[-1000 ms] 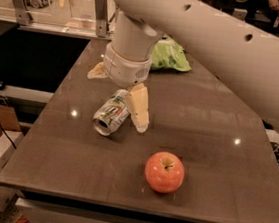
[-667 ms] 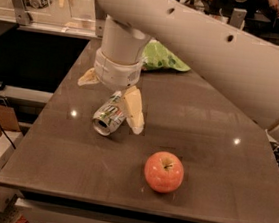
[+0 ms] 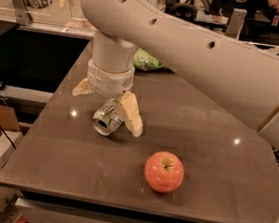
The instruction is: Place 7up can upright
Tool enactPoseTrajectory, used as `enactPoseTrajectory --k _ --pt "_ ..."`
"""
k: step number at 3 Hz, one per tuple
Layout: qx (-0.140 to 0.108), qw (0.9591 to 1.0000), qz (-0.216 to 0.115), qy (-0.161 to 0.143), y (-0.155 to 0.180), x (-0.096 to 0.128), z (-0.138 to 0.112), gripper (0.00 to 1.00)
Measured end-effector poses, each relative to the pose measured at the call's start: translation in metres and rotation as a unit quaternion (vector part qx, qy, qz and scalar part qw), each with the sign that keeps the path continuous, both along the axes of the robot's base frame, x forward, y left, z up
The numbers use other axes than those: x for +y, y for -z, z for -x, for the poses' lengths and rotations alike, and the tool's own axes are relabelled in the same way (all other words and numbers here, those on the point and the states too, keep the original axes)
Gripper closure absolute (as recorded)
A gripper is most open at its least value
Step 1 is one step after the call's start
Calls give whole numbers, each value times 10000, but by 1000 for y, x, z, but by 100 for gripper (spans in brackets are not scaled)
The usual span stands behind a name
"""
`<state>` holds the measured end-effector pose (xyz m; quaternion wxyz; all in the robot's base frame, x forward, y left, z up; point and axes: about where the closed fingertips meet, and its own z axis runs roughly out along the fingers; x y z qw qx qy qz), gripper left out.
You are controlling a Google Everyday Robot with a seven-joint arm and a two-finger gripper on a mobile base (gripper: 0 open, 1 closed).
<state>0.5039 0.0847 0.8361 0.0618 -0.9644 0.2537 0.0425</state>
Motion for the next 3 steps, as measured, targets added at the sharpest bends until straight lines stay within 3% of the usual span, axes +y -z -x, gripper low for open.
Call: enactPoseTrajectory --k 1,3 --pt "-58 9999 143 -61 5 -4 -2 17" --pt "-126 9993 338 -111 5 -12 -4 64"
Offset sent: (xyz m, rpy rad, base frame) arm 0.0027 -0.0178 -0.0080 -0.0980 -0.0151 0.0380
